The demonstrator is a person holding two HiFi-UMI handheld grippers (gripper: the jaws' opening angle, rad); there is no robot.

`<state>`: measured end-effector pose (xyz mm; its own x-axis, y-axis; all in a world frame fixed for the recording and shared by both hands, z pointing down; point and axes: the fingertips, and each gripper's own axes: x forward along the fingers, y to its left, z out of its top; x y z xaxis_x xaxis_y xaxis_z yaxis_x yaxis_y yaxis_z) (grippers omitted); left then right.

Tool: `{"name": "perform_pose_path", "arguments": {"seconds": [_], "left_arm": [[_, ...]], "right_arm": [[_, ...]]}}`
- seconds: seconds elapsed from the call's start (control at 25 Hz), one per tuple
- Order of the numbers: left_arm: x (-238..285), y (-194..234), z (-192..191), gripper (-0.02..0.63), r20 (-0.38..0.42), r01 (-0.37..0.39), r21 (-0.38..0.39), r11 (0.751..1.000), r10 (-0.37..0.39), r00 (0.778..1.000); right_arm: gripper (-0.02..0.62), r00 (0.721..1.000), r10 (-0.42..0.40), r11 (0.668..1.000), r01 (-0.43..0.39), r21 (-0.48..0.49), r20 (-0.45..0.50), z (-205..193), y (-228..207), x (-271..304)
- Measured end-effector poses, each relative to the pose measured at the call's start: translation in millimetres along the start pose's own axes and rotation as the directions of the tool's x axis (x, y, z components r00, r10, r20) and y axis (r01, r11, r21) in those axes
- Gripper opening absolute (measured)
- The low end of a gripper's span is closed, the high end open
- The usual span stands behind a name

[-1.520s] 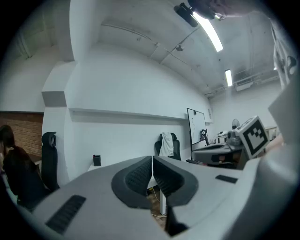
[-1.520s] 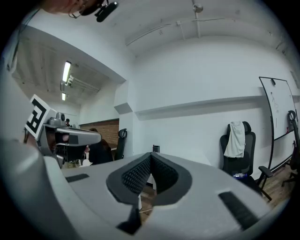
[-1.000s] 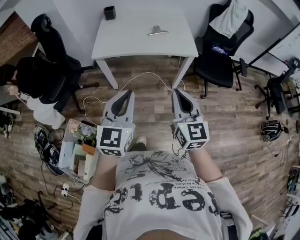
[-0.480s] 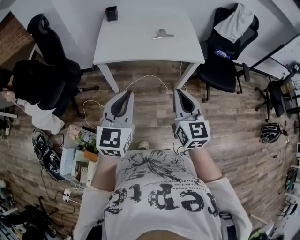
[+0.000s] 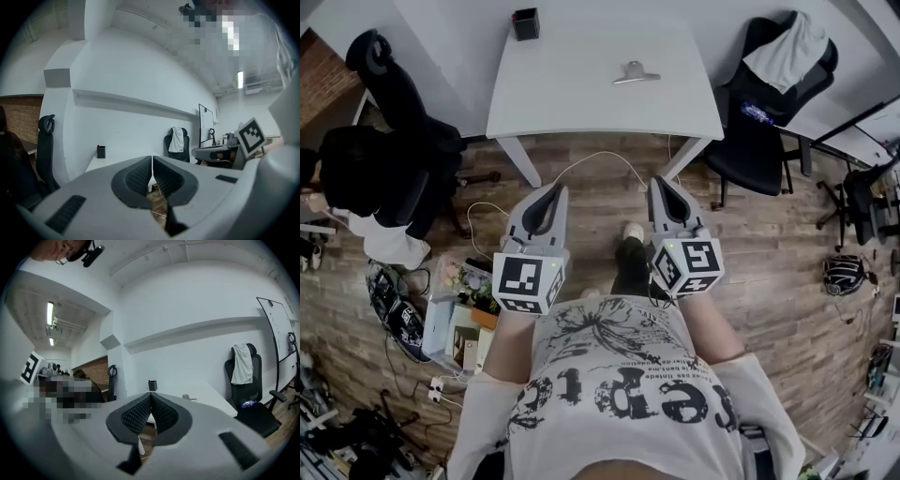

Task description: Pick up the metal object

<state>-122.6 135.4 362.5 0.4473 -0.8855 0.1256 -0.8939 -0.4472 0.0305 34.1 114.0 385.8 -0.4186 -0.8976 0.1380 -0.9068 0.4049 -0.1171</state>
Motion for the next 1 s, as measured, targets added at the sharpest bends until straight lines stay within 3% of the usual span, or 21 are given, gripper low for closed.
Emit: {"name": "perform_pose_path", "arguments": {"seconds": [0.44,0.72,1.0], "left_arm": [[141.1,36.0,36.4,0.011,0.034,-0.138,0.018,0.990,0.137,0.990],[252.9,39.3,50.8,0.011,0.038,-0.180,0.024,0.983,0.179,0.983],[326.3,52.8,48.8,0.011,0.013,-0.190,0.006,0.982,0.190,0.982]], "right_arm": [[-0.009,0.997,0.072,0.997,-0.071,-0.043,0.008,39.9,-106.2,133.1],[-0.009,0.992,0.126,0.990,-0.125,-0.058,0.020,66.8,-187.9,211.7],[-0.009,0.987,0.153,0.983,-0.158,-0.094,-0.052,56.9,-226.7,267.2]]}}
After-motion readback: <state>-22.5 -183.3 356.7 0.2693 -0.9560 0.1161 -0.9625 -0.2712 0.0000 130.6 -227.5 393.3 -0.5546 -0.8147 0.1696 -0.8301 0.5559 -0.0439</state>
